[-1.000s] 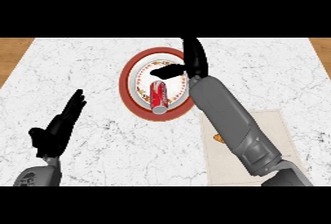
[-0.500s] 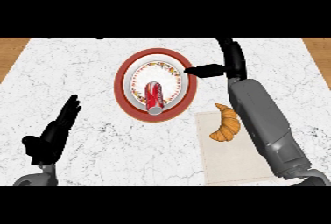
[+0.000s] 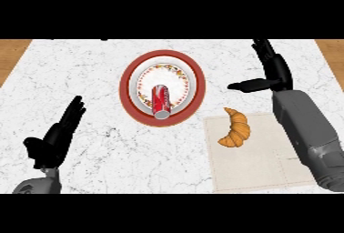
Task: Pick the can from the placemat and place it in the plate
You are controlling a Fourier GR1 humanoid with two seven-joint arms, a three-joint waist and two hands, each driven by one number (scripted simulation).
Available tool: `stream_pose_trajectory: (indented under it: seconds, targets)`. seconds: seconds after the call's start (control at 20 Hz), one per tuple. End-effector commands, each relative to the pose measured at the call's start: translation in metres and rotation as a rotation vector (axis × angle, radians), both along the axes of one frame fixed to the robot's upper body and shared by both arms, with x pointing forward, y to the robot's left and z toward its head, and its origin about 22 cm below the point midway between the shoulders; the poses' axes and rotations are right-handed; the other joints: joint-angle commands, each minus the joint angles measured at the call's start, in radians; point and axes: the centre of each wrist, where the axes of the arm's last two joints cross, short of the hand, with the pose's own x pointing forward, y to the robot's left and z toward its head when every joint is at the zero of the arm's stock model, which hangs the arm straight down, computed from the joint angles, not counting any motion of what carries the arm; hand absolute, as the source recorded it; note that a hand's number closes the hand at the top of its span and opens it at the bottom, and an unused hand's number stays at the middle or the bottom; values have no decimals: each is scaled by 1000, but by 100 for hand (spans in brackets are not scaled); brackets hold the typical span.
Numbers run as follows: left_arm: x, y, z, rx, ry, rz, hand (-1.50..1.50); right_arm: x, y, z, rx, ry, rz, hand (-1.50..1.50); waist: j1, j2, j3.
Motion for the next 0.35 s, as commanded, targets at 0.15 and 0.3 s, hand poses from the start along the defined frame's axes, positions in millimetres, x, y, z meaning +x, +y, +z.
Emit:
stream_pose_trajectory:
  seconds: [0.15, 0.3]
  targets:
    - [15, 8, -5, 5, -10, 17, 0, -21, -26, -36, -50, 1, 27, -150, -1, 2, 0]
    - [-6, -10, -8, 13, -3, 7, 0, -16, -27, -30, -31, -51, -4, -150, 3, 0, 0]
